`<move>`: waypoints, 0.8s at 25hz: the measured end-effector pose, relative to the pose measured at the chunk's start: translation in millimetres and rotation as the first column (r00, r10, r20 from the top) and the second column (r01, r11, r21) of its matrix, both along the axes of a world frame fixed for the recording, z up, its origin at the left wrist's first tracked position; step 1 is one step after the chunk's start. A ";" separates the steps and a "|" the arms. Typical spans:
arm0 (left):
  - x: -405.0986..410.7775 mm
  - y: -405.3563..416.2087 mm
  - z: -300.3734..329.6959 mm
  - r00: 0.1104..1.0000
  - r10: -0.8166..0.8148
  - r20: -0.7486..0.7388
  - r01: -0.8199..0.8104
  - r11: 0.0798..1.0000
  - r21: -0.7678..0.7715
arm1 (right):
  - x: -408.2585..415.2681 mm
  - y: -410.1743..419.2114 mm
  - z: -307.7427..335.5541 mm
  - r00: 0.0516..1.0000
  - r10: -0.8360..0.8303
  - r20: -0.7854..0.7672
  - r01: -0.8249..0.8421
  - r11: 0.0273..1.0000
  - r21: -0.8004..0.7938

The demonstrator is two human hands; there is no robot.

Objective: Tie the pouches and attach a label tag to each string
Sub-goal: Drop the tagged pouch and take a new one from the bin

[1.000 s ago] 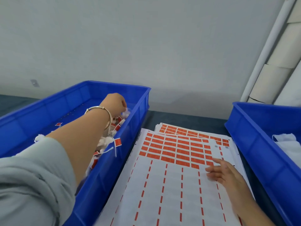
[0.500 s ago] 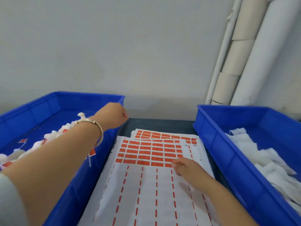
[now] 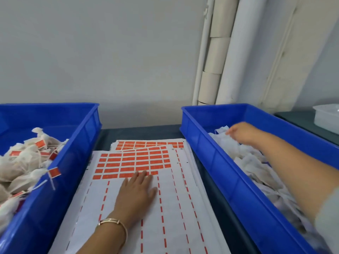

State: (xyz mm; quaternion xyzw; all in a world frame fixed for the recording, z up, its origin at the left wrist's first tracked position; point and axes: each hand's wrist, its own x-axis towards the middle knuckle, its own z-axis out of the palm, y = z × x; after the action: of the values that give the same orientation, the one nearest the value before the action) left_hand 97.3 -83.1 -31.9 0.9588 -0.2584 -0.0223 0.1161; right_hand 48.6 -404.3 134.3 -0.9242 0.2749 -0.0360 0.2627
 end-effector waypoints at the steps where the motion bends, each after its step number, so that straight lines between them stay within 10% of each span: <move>1: 1.8 0.9 -3.6 1.000 0.008 0.013 -0.008 1.000 -0.003 | -7.2 -17.0 -15.3 0.980 0.046 -0.191 -0.061 0.996 -0.072; 4: 7.4 -2.4 -6.7 0.999 0.031 0.033 -0.031 0.999 0.009 | -30.7 -39.3 -55.6 0.880 0.135 -0.455 -0.147 0.989 0.008; 9: 10.6 -5.8 -6.5 0.998 0.050 0.039 -0.050 0.999 -0.011 | -35.9 -47.1 -58.2 0.961 0.097 -0.258 -0.156 0.963 -0.219; 14: 9.1 -4.7 -1.8 0.998 0.043 0.054 -0.039 0.996 -0.085 | -48.5 -34.7 -11.5 0.989 -0.038 0.143 0.065 0.979 -0.194; 20: 15.5 -6.4 20.6 0.988 0.086 -0.130 -0.125 0.937 -0.325 | -46.1 45.7 50.9 0.793 0.008 0.610 0.022 0.999 -0.042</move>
State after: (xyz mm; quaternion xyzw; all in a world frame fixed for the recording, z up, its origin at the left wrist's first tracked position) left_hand 112.8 -89.4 -11.3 0.9351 -0.1996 -0.0268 0.2916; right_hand 2.5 -358.6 185.2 -0.8683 0.1783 -0.3391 0.3151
